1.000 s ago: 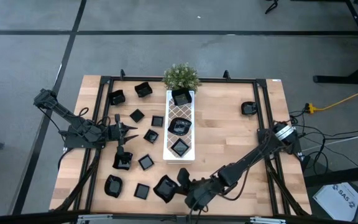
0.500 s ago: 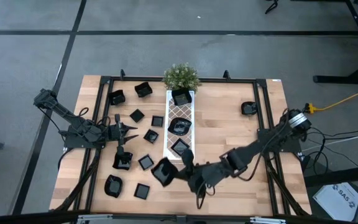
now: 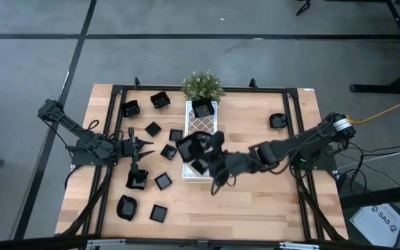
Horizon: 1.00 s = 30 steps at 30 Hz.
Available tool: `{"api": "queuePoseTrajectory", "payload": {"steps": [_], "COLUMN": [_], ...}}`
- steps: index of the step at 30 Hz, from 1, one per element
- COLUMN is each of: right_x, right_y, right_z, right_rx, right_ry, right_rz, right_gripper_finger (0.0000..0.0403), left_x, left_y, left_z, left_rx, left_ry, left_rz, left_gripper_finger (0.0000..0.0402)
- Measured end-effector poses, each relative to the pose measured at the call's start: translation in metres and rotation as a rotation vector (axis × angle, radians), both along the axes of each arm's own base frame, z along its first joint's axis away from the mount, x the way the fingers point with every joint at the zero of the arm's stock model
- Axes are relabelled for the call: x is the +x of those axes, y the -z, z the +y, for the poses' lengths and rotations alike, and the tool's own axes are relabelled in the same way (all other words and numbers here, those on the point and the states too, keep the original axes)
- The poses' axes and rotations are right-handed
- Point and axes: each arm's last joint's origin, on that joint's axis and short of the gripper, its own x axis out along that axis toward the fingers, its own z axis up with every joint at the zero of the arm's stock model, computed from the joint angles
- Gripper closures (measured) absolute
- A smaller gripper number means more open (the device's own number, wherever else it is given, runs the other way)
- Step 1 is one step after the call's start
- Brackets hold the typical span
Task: Pick & Place Mini shaped plates
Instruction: Stack the distorted square plate on top of the distorted square plate on the shelf
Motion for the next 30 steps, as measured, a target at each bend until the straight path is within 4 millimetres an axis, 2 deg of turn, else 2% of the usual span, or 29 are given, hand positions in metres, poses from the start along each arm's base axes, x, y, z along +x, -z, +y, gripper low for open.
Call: {"api": "queuePoseTrajectory", "payload": {"steps": [4,10,20,30], "right_x": [0.001,-0.001,-0.004,-0.008], "right_y": [-0.003,-0.009,-0.006,-0.002], "right_z": [-0.025,-0.062,-0.120,-0.153], "right_rx": [-0.082,-0.116,-0.077,0.036], "right_ry": [0.048,0.134,0.208,0.216], "right_rz": [0.045,0.074,0.164,0.185], "right_gripper_finger": [0.0399,0.0399,0.0399,0.0399], "left_x": [0.000,0.000,0.000,0.000], "left_y": [0.000,0.000,0.000,0.000], "left_z": [0.000,0.000,0.000,0.000], "left_rx": [-0.001,0.000,0.000,0.000], "left_ry": [-0.001,0.000,0.000,0.000], "left_rz": [-0.001,0.000,0.000,0.000], "left_gripper_finger": [0.0258,0.0258,0.0258,0.0258]}}
